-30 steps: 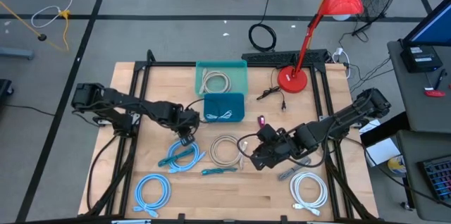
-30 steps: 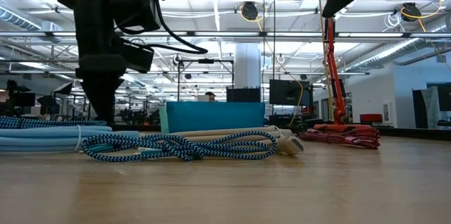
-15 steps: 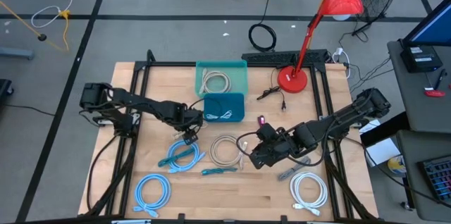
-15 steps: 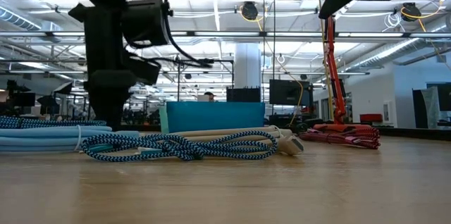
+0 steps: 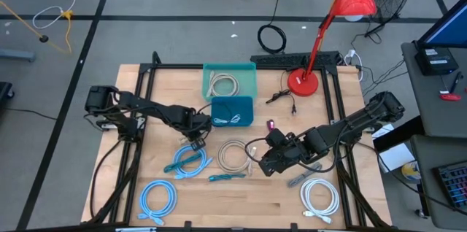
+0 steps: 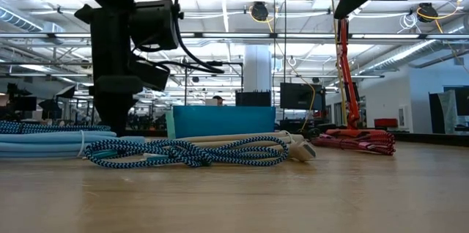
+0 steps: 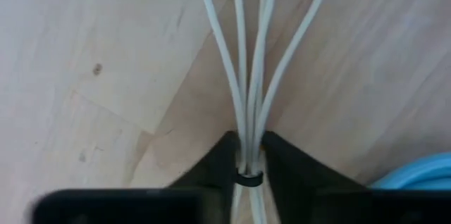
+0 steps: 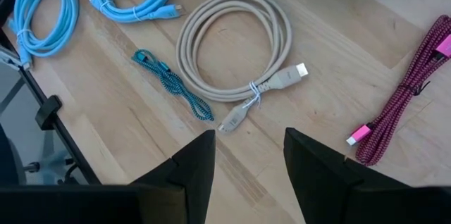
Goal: Pick & Place USB Port
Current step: Put the brown charger cable into the blue bin
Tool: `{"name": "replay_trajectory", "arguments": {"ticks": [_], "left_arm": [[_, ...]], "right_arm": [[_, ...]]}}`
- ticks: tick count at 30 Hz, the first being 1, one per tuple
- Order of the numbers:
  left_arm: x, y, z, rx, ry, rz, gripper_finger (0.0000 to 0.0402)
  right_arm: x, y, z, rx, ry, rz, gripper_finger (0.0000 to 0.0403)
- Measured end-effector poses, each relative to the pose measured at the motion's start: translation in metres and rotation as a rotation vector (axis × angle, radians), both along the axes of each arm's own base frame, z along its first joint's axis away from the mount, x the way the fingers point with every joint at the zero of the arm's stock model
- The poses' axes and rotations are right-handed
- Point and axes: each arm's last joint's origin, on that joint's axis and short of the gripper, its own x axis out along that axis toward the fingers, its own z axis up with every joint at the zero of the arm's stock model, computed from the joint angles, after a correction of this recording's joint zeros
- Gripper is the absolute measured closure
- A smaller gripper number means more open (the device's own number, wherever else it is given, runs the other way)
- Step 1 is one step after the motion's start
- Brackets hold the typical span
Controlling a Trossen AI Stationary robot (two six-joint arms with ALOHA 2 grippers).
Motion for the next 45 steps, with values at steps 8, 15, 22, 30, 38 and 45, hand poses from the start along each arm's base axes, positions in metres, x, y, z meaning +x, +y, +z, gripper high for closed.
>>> {"name": "replay_trajectory", "arguments": {"ticks": [8,15,22,30,38,45], "left_arm": [[-0.016,-0.002,0.023,-0.022,0.148,0.003,0.0394],[-0.016,-0.007,0.102,0.062,0.023,-0.076,0.0398],[0.011,0.013,0.181,0.168,-0.295,-0.123,0.04],[0.065,0.062,0.194,0.131,-0.386,-0.259,0.04],[0.112,0.081,0.139,0.025,-0.265,-0.41,0.0401],[0.125,0.084,0.111,0.022,-0.195,-0.506,0.0401]], "right_arm": [[0.0,0.0,0.0,-0.002,0.0,0.003,0.0241],[0.001,0.001,0.001,-0.011,-0.016,0.022,0.0241],[0.002,0.001,0.001,-0.01,-0.028,0.024,0.0241],[0.003,0.001,0.002,-0.011,-0.035,0.03,0.0241],[0.001,0.003,0.001,-0.004,-0.027,0.031,0.0241],[0.001,0.003,0.001,0.012,-0.027,0.007,0.0241]]}}
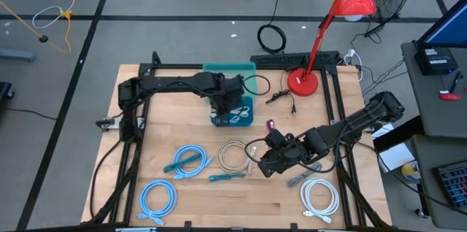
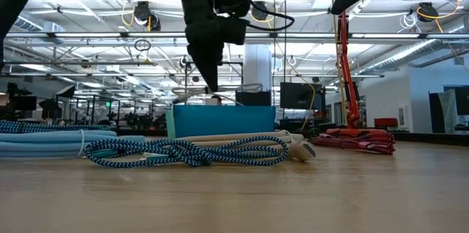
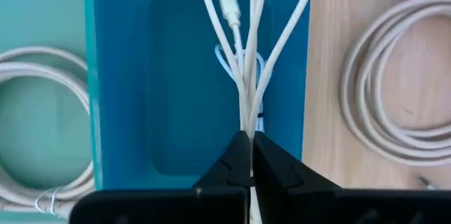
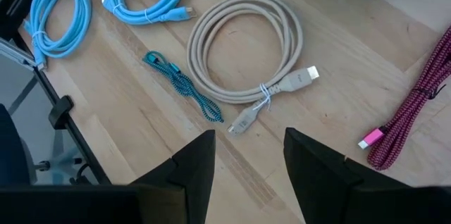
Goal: Pick & Place USB Port
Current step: Put the brown charger cable into the blue bin
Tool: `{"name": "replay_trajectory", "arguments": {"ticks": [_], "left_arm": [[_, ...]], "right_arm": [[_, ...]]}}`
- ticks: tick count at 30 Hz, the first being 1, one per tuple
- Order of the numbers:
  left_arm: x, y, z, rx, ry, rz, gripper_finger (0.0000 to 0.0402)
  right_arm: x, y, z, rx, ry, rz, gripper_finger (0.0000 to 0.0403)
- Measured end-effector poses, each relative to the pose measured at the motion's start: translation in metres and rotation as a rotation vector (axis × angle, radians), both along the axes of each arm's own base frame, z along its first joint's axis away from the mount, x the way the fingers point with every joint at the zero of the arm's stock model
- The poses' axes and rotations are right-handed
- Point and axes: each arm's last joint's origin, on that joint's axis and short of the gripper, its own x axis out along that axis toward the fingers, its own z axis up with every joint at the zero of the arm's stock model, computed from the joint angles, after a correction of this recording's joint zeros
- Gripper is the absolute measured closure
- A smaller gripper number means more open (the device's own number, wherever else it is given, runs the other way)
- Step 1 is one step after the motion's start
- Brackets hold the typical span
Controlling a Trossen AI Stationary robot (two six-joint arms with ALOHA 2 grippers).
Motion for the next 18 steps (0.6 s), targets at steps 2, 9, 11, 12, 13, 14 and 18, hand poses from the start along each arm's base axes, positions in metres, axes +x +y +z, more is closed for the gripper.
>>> {"name": "replay_trajectory", "arguments": {"ticks": [2,9,11,12,13,14,18], "left_arm": [[0.002,0.002,-0.002,0.011,-0.015,-0.016,0.0401],[0.009,0.01,-0.001,0.058,-0.087,-0.056,0.0401],[0.009,0.015,-0.001,0.063,-0.1,-0.044,0.0401],[0.009,0.017,-0.001,0.068,-0.103,-0.037,0.0401],[0.008,0.02,-0.001,0.08,-0.1,-0.026,0.0401],[0.007,0.023,-0.001,0.096,-0.091,-0.014,0.04],[0.004,0.032,-0.001,0.088,-0.09,-0.011,0.0389]], "right_arm": [[0.0,0.0,0.0,0.006,0.0,-0.009,0.0241],[0.0,0.0,0.0,0.011,-0.002,-0.022,0.0241],[0.0,-0.001,0.0,0.01,-0.003,-0.024,0.0241],[0.0,-0.001,0.0,0.009,-0.003,-0.024,0.0241],[0.0,-0.001,0.0,0.009,-0.003,-0.024,0.0241],[0.0,-0.001,0.0,0.009,-0.003,-0.024,0.0241],[0.0,-0.001,0.0,0.008,-0.004,-0.026,0.0241]]}}
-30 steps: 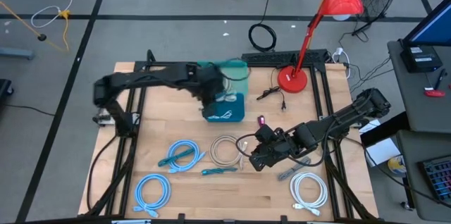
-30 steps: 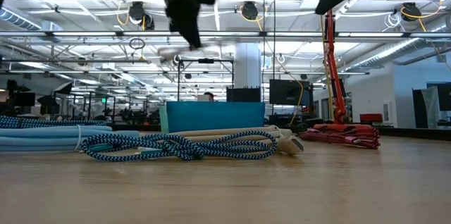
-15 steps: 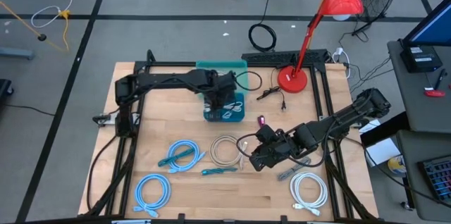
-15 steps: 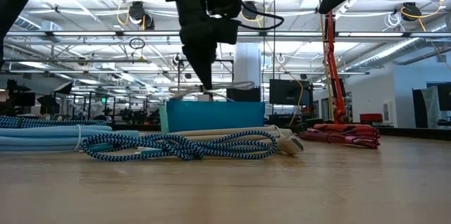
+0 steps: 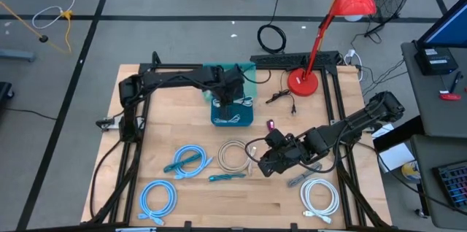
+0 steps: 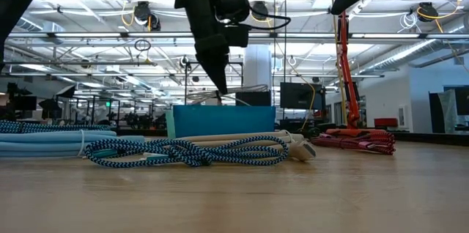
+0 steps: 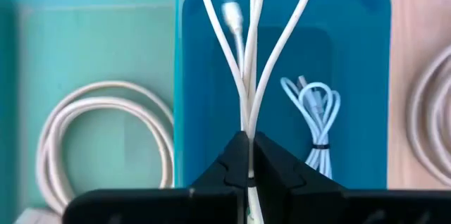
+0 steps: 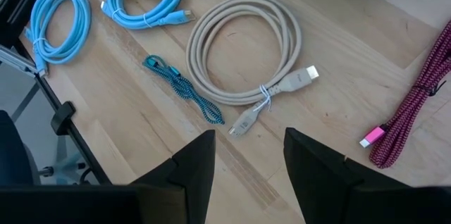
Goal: Pick & Place USB Port
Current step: Put the brown charger cable into the blue bin
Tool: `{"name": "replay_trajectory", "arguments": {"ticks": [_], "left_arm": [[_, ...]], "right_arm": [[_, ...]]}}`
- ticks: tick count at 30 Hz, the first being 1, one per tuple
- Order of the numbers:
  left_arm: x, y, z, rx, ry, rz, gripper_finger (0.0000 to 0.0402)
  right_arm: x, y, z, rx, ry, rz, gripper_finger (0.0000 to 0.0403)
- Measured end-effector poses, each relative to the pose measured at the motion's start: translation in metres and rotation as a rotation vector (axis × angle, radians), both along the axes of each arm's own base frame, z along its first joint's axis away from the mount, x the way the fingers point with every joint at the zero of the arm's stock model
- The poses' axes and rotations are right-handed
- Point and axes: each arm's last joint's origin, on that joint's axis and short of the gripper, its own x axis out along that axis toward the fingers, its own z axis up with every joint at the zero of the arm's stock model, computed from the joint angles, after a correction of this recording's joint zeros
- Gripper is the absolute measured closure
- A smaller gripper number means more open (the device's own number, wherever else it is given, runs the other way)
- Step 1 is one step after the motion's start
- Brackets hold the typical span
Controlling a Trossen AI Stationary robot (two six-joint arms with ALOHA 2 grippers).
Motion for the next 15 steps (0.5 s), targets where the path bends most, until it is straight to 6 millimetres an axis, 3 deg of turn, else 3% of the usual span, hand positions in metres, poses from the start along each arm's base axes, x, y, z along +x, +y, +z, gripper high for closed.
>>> {"name": "replay_trajectory", "arguments": {"ticks": [9,15], "left_arm": [[0.001,-0.003,0.0,-0.03,-0.006,-0.007,0.0394],[0.003,-0.01,0.0,-0.015,-0.002,-0.011,0.0332]], "right_arm": [[0.0,0.0,0.0,-0.001,0.0,-0.001,0.0241],[0.0,-0.001,0.0,-0.014,-0.008,-0.014,0.0241]]}}
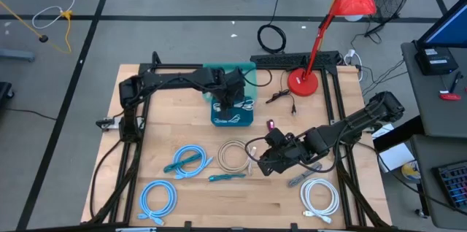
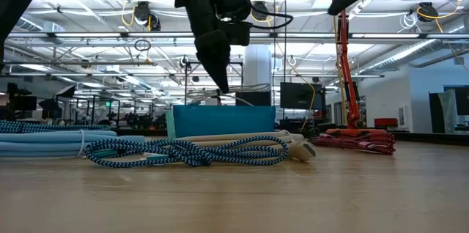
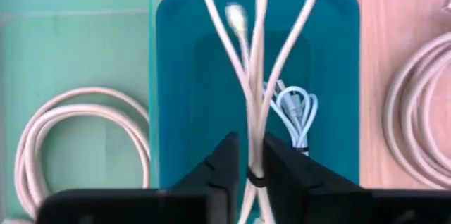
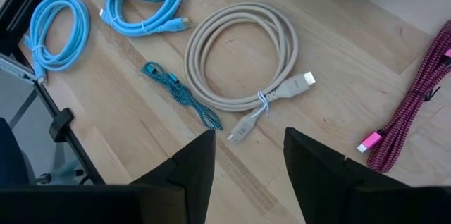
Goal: Pick & Place USB Port
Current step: Put the brown charger cable into the blue bin, then put the top blue charger cable into the blue bin
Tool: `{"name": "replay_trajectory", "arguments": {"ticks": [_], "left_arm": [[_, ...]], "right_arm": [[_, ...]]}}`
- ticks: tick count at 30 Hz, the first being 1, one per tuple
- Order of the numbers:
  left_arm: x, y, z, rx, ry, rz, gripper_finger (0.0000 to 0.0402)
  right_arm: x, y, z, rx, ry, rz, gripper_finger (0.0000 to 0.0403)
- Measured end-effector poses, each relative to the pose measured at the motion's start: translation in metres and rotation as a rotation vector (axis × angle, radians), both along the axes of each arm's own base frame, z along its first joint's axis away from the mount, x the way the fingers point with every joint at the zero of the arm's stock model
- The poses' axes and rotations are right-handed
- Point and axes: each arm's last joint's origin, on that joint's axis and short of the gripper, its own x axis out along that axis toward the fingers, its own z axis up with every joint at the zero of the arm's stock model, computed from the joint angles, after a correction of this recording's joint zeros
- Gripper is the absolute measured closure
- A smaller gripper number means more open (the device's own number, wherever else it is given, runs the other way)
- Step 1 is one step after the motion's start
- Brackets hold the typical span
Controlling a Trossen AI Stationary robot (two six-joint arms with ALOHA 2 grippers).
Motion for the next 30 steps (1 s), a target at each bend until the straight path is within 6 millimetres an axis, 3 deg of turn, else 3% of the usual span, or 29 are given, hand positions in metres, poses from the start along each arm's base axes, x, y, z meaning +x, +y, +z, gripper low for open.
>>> {"name": "replay_trajectory", "arguments": {"ticks": [9,17,23,30], "left_arm": [[-0.004,-0.002,-0.001,0.16,0.098,0.104,0.0244],[-0.014,-0.008,0.001,0.086,0.164,0.163,0.022],[-0.025,-0.026,0.025,0.041,0.126,0.175,0.022],[-0.044,-0.06,0.074,-0.072,-0.052,0.185,0.022]], "right_arm": [[0.0,0.0,0.0,0.001,-0.001,0.0,0.0241],[0.0,0.0,0.0,0.003,0.001,0.003,0.0241],[0.0,0.0,0.0,-0.002,0.005,0.012,0.0241],[0.001,-0.001,0.0,0.002,0.013,0.043,0.0241]]}}
